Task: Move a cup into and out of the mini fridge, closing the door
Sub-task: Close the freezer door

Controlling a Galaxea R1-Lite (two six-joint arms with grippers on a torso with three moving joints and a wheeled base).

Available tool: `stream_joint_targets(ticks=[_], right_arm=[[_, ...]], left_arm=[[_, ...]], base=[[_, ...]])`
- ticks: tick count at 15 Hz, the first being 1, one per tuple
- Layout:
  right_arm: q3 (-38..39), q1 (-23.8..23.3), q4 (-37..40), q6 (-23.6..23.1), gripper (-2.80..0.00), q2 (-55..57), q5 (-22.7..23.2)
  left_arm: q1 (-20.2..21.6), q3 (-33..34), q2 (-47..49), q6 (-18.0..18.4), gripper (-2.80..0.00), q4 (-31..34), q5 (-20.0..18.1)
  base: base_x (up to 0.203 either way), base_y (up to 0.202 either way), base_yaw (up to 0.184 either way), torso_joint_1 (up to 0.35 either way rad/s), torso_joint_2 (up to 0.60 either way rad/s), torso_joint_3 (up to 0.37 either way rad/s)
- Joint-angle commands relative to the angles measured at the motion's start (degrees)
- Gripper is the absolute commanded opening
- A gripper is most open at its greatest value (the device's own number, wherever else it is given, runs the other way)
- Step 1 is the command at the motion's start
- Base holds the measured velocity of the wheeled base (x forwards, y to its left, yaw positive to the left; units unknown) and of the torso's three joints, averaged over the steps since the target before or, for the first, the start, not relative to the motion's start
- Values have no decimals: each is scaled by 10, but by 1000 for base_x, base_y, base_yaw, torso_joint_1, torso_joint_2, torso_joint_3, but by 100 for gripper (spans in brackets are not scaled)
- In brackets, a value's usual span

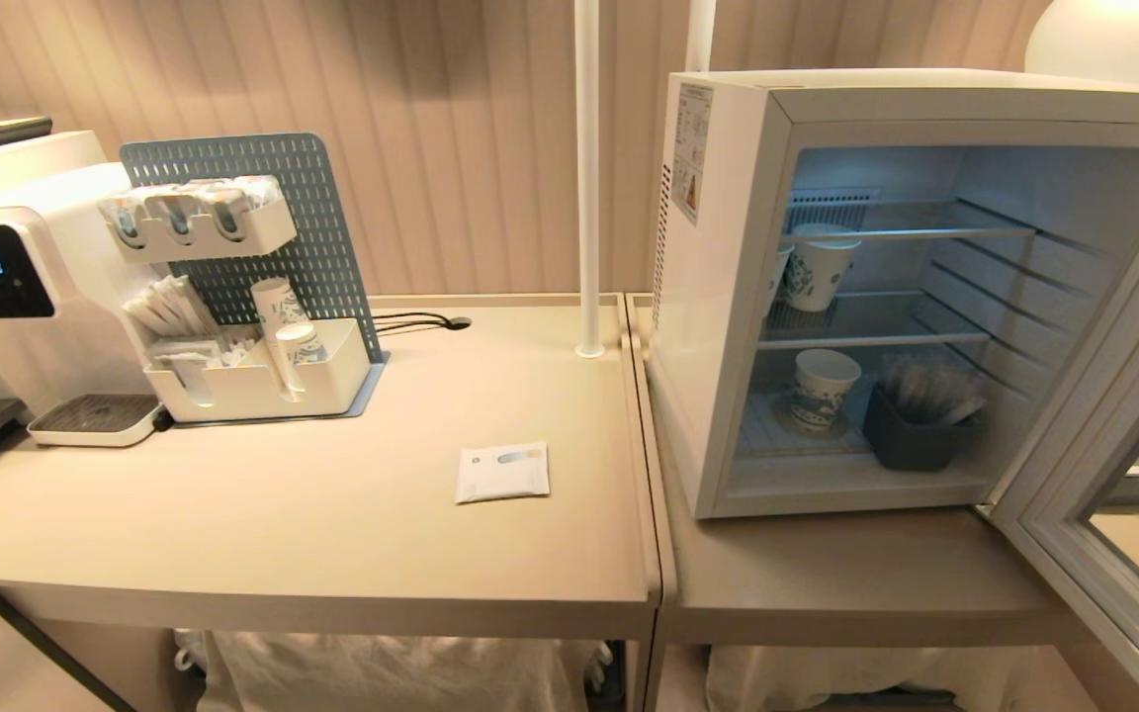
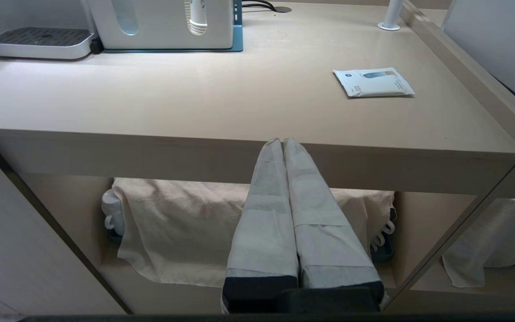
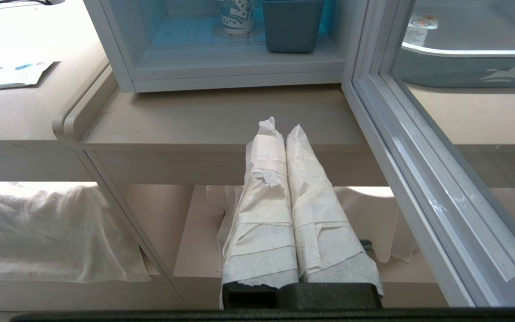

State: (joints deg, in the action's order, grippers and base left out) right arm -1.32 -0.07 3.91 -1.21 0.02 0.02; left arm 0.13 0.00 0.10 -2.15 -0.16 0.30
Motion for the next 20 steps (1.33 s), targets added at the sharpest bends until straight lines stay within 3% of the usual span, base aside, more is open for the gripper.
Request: stream_joint_targets(ticks=[1,17,20], right_arm=[[0,0,0,0,-280,1,1],[0,0,1,0,-280,1,0],[0,0,1,0,-280,1,0]], left_arm=[[0,2,0,-1,-280,0,0],[1,2,0,0,-280,0,0],[0,2,0,0,-280,0,0]], base=[[0,0,0,0,0,0],[-173,0,-1,3,2,3],[-19,0,1,-1,-4,-1]])
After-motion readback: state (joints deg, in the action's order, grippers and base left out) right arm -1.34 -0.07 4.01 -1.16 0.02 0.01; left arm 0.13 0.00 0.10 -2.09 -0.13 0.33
